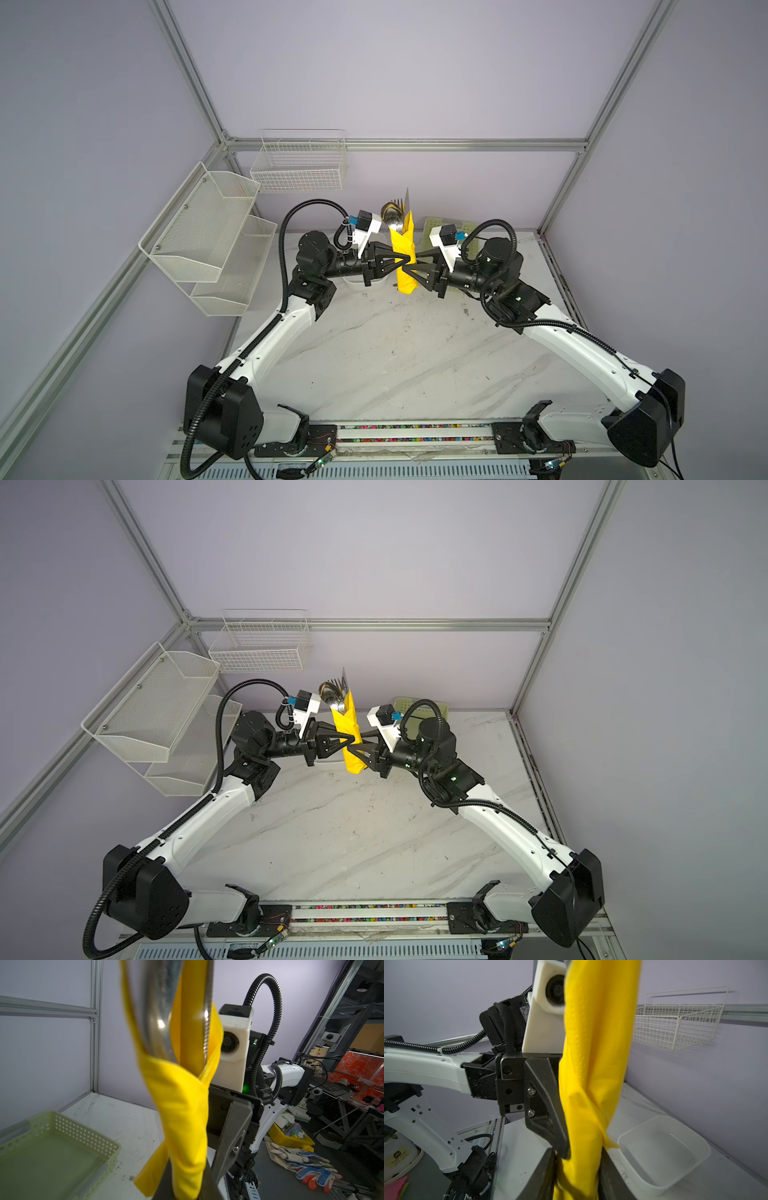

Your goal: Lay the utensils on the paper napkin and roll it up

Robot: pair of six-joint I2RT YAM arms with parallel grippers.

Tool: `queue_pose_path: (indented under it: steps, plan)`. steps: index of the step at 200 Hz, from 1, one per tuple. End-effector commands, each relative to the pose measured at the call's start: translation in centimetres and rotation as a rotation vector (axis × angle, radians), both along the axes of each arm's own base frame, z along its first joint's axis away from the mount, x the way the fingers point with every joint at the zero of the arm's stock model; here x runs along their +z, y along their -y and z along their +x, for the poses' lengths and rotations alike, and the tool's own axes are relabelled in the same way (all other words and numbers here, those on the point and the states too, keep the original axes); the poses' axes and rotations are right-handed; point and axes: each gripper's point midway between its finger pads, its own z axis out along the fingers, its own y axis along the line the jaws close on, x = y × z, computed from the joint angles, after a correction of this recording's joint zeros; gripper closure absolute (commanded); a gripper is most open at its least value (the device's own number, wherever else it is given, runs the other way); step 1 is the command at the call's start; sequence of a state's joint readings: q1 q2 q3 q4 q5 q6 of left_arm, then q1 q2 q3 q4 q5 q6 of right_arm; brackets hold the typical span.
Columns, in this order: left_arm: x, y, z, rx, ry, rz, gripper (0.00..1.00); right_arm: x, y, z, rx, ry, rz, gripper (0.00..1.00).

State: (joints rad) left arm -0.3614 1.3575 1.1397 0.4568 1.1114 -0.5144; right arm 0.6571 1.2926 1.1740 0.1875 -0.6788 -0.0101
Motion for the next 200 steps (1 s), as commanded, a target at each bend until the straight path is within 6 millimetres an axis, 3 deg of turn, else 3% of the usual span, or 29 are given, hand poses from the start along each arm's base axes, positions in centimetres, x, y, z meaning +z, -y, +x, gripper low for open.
queue_pose_path:
  steps: [1,66,125,163,200]
  plan:
    - [6.0,0.5,-2.6,-0.06,0.176,-0.067,1.0,1.3,-1.2,-1.7,0.1,0.036,0.015,0.65]
    - [6.2,0.3,-2.9,-0.032,0.194,-0.072,1.0,0.8,-0.6,-0.7,0.019,0.013,-0.008,0.62]
    - [6.6,0.1,-2.6,0.009,0.208,-0.078,1.0,0.4,-0.9,-0.9,0.043,-0.023,-0.004,0.61]
    - [6.8,-0.1,-2.6,0.024,0.214,-0.081,1.0,0.2,-0.7,-0.3,0.007,-0.032,-0.015,0.56]
    - [6.9,0.0,-2.6,0.016,0.211,-0.083,1.0,0.4,-1.0,-0.7,0.042,-0.027,-0.006,0.64]
